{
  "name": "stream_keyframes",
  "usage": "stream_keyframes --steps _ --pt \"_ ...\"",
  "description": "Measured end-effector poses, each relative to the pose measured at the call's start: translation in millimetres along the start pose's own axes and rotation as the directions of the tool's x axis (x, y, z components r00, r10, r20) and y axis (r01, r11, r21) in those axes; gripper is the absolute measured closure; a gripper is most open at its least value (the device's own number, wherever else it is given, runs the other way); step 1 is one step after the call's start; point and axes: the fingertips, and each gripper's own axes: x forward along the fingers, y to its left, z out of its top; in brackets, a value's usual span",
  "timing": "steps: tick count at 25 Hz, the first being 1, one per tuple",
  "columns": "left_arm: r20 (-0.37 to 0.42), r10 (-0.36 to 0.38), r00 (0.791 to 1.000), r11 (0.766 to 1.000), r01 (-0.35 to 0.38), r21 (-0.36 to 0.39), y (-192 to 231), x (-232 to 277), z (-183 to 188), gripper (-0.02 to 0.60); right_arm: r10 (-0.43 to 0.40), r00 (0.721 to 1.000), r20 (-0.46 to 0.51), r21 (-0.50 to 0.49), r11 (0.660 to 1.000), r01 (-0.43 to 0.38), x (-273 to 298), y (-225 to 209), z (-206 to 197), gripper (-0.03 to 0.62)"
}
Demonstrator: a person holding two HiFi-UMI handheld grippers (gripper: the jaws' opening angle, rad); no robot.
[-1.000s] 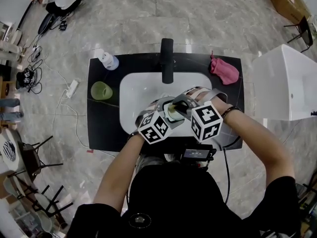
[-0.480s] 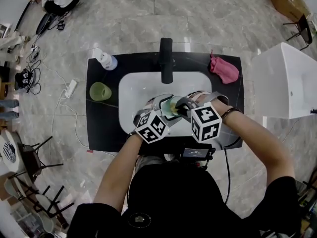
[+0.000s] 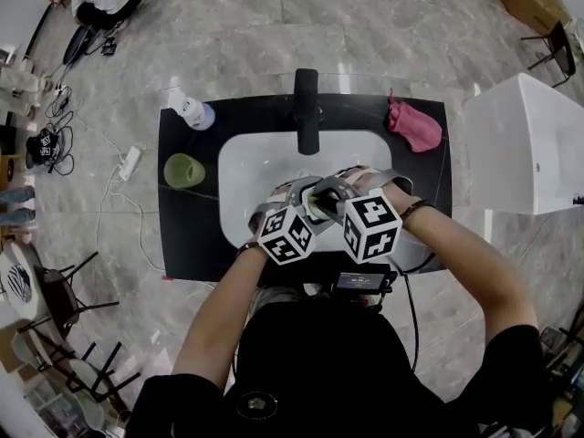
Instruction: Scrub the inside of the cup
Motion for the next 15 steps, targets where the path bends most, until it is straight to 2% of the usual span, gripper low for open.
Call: stream_keyframes --steps 6,9,15 --pt "0.023 0.018 1.0 0.999 -0.017 -0.045 13.8 -4.8 -2.5 0.212 -0.06 0.996 -0.065 -0.018 0.998 0.059 -0.1 -16.8 -20.7 0.554" --pt "0.038 0.031 0.999 0.998 -0.028 -0.057 21.6 -5.2 -3.1 0.212 -0.05 0.995 -0.083 -0.016 0.999 0.049 0.6 -14.1 -27.0 0.556" --pt "0.023 0.024 0.999 0.999 -0.024 -0.028 26.8 -6.4 -9.4 0.212 -0.006 0.998 -0.065 0.08 0.997 0.011 -0.4 1.1 -21.2 0.556"
